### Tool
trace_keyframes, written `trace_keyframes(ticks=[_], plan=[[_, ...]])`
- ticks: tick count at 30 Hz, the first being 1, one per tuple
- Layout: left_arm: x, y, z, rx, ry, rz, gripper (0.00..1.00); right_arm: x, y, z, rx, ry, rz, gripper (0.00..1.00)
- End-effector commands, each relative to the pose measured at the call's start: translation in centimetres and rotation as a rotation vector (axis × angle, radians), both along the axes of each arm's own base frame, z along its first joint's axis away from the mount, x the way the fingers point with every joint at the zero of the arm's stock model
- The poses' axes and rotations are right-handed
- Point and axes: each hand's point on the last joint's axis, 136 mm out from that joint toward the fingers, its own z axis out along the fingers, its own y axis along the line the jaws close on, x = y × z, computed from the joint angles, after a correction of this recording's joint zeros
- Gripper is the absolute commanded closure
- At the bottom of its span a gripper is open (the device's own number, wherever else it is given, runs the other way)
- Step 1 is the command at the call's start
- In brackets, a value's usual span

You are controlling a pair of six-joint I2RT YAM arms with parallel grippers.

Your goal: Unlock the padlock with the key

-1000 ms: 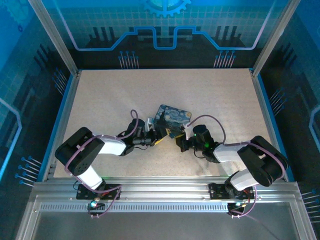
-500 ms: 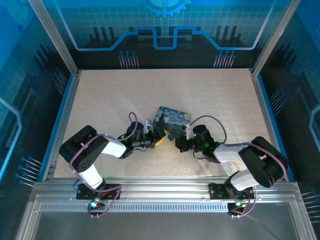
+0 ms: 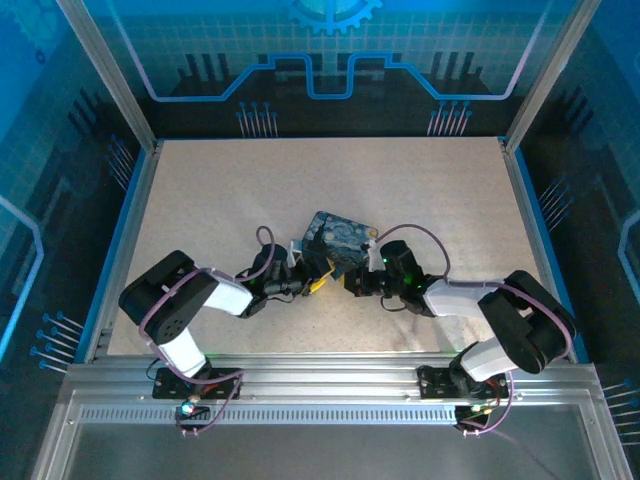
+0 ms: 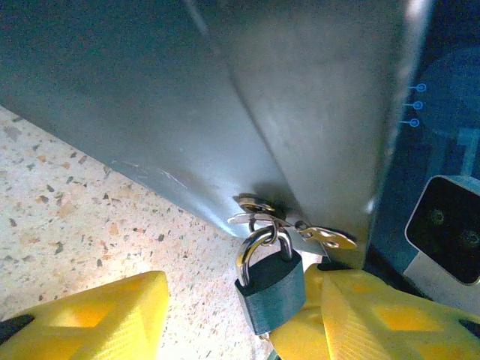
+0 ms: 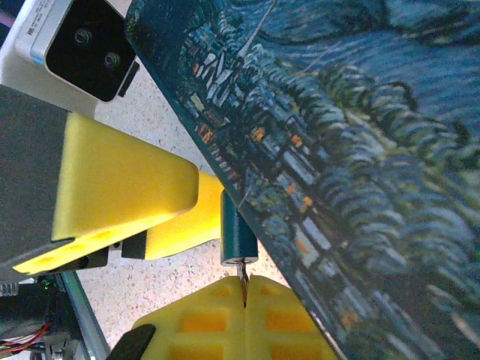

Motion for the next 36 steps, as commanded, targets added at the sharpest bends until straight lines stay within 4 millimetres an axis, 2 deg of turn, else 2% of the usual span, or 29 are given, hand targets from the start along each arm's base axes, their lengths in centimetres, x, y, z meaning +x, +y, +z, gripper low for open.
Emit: trace_keyframes(ticks=[1,11,27,36], plan=[[-0.2,0.0,-0.8,-0.001,0.021,0.019,0.44,0.3,0.8,0.8,0.049,0.046,0.001,1.0],[0.4,-0.2,-0.7,-0.029,0.018,0.045,0.51,0.1,1.2,1.0,0.084,0.092,-0.008,1.0],[0.3,-0.7,0.0,-0.032,0.007,0.05,0.58,0.5,2.5,1.6,0.144,0.13,-0.053,1.0],[0.2,-0.5,0.4,-0.03,-0.007,0.063,0.7,0.3,3.3,1.2,0.175,0.151,-0.049,1.0]])
